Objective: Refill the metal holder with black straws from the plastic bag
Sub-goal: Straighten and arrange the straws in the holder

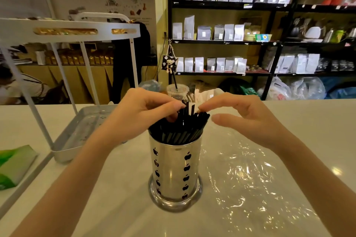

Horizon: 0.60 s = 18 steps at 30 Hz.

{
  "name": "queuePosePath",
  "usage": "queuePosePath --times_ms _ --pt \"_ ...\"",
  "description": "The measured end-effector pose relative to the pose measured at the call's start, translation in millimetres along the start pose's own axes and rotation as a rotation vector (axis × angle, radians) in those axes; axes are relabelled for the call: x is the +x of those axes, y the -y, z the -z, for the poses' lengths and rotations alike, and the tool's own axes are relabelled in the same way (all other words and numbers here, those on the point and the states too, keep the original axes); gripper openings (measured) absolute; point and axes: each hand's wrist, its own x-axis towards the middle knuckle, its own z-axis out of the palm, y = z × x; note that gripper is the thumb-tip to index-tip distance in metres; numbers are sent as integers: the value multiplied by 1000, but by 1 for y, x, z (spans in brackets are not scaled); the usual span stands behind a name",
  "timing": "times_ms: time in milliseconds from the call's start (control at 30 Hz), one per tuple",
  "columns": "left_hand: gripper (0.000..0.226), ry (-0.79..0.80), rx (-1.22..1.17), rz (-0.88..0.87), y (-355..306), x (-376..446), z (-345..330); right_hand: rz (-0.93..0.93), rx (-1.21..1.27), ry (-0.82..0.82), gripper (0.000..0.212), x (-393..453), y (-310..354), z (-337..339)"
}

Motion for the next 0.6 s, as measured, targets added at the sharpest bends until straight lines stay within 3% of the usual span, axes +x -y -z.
queuePosePath --times_ms 200,600 --pt "24 -48 -63 -24 0 -7 1 103 -124 10 38 -7 0 -4" --pt "25 -112 83 -91 -10 -9 -1 198 -101 -103 20 1 -3 -5"
